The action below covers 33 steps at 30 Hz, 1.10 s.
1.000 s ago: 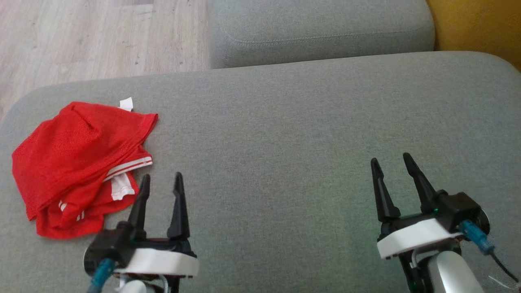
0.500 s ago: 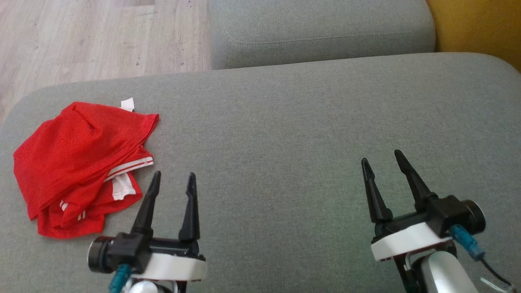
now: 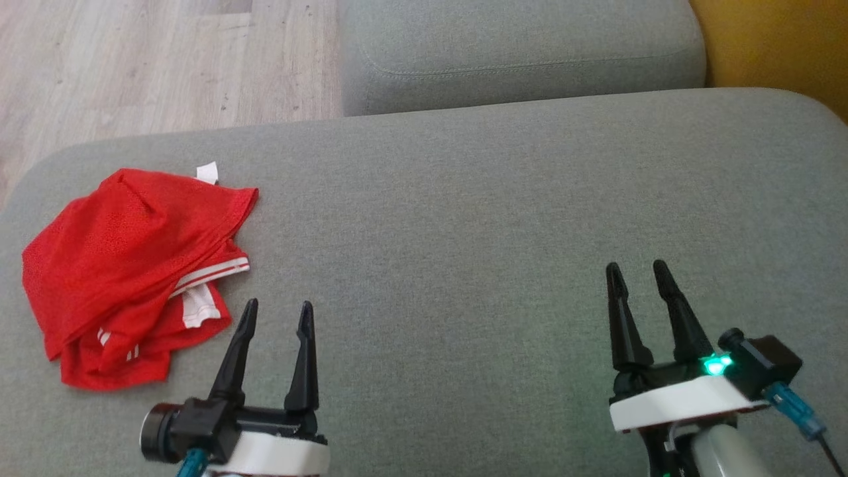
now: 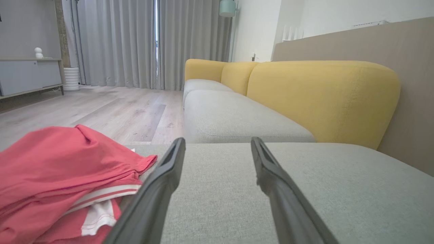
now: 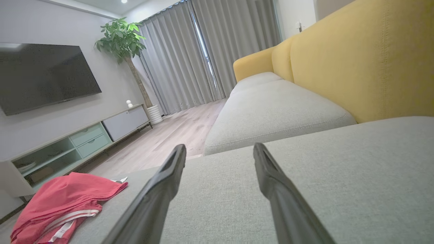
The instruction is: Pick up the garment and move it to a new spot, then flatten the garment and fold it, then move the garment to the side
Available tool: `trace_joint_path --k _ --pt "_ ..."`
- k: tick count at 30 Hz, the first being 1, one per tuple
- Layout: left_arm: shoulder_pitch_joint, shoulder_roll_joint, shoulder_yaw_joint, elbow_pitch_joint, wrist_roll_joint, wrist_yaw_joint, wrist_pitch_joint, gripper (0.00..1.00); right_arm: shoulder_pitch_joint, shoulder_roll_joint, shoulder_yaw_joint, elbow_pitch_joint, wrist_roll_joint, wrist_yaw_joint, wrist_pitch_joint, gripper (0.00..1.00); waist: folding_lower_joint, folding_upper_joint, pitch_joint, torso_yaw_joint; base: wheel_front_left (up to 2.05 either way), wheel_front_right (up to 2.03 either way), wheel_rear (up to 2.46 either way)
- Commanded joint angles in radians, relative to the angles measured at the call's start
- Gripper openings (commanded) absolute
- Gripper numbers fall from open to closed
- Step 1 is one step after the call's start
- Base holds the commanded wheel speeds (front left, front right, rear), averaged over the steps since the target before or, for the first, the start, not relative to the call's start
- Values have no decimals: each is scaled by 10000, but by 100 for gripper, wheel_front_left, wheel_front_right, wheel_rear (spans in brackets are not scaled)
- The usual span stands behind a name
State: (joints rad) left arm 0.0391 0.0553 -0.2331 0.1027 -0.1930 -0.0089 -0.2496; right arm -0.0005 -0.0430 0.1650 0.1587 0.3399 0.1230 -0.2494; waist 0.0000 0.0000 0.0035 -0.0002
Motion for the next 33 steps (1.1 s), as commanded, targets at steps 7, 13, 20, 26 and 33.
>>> trace_joint_path --k 7,13,20,26,33 --pt "-411 -47 229 -9 16 -8 -122 100 -311 -72 323 84 601 77 -124 100 0 0 -31 -21 0 0 0" --pt "-459 -49 167 48 -72 55 -122 100 -348 -72 392 156 598 77 -124 100 0 0 -47 3 0 0 0" --pt "-461 -50 141 18 -144 51 -122 100 -346 -72 376 172 596 77 -124 100 0 0 -71 66 0 0 0" --pt "-436 -50 165 -15 -184 58 -122 100 -346 -72 354 207 538 77 -124 100 0 0 -109 124 0 0 0" --pt "-402 -50 356 -58 -159 170 -122 100 -370 -72 612 192 503 77 -124 100 0 0 -158 400 0 0 0"
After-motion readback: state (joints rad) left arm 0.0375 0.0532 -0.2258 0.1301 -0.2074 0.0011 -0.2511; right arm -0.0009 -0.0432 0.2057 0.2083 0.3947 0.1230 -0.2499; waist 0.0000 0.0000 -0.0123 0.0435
